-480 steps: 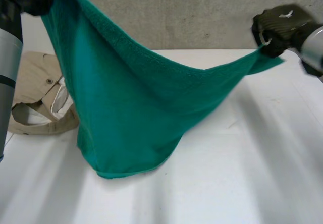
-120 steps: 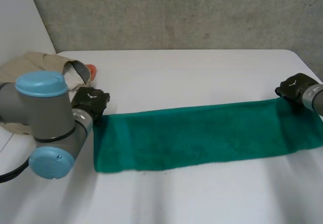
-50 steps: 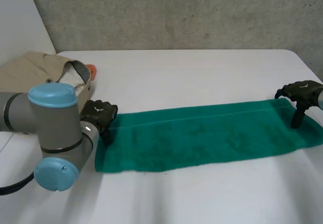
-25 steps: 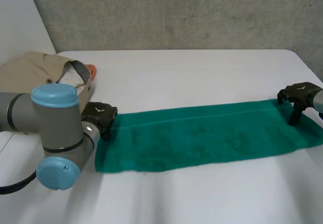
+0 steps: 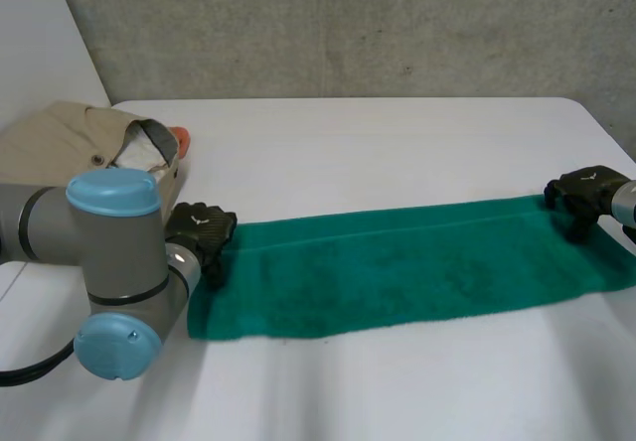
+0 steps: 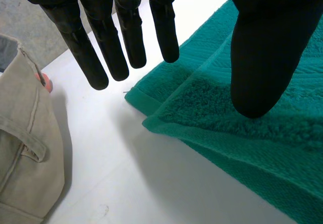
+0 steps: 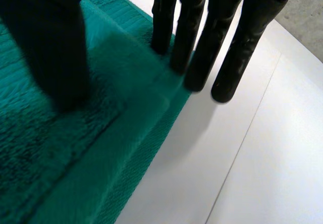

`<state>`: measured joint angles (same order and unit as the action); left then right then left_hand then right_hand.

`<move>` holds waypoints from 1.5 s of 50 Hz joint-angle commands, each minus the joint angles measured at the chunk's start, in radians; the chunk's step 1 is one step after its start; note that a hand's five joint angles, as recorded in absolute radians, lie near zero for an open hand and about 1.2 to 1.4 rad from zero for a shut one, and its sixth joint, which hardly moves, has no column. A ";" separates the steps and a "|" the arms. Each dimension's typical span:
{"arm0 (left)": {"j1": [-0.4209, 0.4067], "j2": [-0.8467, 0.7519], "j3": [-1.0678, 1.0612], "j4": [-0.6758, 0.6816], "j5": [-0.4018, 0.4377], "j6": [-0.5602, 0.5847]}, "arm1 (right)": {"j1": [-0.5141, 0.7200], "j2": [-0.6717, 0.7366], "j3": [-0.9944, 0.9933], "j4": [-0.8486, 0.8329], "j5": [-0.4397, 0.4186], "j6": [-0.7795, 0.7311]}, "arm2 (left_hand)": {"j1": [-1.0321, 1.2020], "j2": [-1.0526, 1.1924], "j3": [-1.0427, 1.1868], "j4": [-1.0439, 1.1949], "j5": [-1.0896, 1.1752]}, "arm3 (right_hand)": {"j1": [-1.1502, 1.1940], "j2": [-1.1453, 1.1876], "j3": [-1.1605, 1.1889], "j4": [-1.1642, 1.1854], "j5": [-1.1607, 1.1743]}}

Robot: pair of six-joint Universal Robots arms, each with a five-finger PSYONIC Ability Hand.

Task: Fold the laundry.

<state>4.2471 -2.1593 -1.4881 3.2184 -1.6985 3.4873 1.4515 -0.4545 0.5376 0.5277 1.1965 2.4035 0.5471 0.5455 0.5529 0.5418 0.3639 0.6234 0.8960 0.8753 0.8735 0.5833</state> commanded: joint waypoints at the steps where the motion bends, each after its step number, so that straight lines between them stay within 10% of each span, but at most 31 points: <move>1: -0.001 -0.002 -0.003 0.000 0.003 -0.008 | 0.003 -0.018 -0.001 -0.002 -0.003 0.006 | 0.039 0.041 0.033 0.045 0.048 | 0.773 0.500 0.521 0.523 0.638; 22: 0.011 -0.007 0.002 -0.012 0.008 -0.008 | -0.003 -0.193 0.153 -0.009 -0.031 0.002 | 0.057 0.058 0.051 0.062 0.065 | 0.773 0.500 0.521 0.523 0.638; 26: 0.014 -0.017 0.009 -0.012 0.011 -0.008 | -0.003 -0.193 0.174 -0.009 -0.032 0.002 | 0.077 0.079 0.072 0.083 0.086 | 0.104 -0.169 -0.148 -0.146 -0.030; 29: 0.019 -0.019 0.012 -0.012 0.020 -0.008 | -0.003 -0.191 0.182 -0.011 -0.028 0.003 | 0.098 0.100 0.092 0.103 0.107 | 0.034 -0.238 -0.218 -0.216 -0.100; 38: 0.017 -0.017 0.014 -0.012 0.036 -0.008 | -0.002 -0.188 0.190 -0.018 -0.028 0.005 | 0.848 0.850 0.843 0.854 0.857 | -0.119 -0.391 -0.370 -0.369 -0.253; 53: 0.002 0.102 -0.031 0.000 0.037 -0.010 | 0.006 -0.194 0.190 -0.021 -0.017 0.009 | 0.849 0.851 0.843 0.854 0.858 | -0.256 -0.529 -0.508 -0.507 -0.391; 59: 0.007 0.079 -0.032 -0.017 0.029 -0.008 | 0.004 -0.193 0.193 -0.018 -0.020 0.019 | 0.133 0.135 0.128 0.139 0.142 | -0.268 -0.541 -0.520 -0.518 -0.403; 75: 0.017 -0.001 -0.020 -0.025 0.031 -0.008 | -0.003 -0.191 0.231 -0.021 -0.029 0.020 | 0.162 0.164 0.157 0.168 0.171 | -0.295 -0.567 -0.547 -0.545 -0.429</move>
<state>4.2641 -2.1348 -1.5162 3.1910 -1.6677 3.4789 1.4486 -0.6454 0.7549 0.5073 1.1689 2.4256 0.6016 0.6025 0.6065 0.5990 0.4206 0.3134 0.3938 0.3615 0.3474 0.1634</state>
